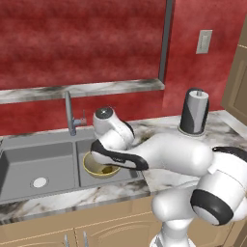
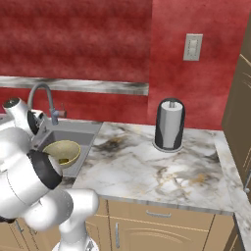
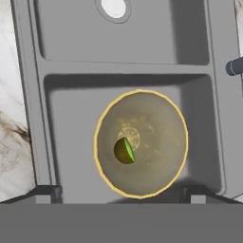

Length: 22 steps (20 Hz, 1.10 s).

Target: Pick the kiwi from the cabinet and place it in the bowl. Then pick the bowl and place it in the sink. Then turn on the sink facuet.

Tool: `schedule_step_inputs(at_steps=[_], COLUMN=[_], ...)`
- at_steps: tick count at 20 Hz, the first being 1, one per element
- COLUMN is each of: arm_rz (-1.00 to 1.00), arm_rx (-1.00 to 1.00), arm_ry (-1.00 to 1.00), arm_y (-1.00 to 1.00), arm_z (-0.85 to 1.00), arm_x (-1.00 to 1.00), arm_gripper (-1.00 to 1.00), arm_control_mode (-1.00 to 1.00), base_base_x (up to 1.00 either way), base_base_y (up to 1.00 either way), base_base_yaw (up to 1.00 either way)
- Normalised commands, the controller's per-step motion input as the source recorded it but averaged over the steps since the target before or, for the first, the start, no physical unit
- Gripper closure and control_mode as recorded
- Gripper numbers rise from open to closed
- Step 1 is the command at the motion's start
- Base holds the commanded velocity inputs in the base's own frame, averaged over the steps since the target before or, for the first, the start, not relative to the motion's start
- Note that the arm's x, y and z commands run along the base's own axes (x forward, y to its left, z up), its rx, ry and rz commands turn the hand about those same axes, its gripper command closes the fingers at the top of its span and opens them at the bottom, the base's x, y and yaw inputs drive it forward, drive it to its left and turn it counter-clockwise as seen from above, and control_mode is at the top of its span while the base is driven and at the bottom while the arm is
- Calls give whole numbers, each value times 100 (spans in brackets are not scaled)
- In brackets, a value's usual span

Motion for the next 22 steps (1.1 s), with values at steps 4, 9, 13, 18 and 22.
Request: schedule_step_inputs(at_steps=[4,9,13,18,22], arm_rz=[3,-5,-17,-14,-13], arm_rx=[1,8,36,38,31], arm_ry=[5,4,-13,-19,-22], arm_y=[-10,1,-3,0,1], arm_z=[9,13,37,32,4], arm_x=[-3,13,19,45,45], arm_gripper=[-100,-100,-100,-100,-100], arm_control_mode=[-100,-100,-100,-100,-100], base_base_x=[0,0,0,0,0], base_base_y=[0,0,0,0,0], base_base_yaw=[0,0,0,0,0])
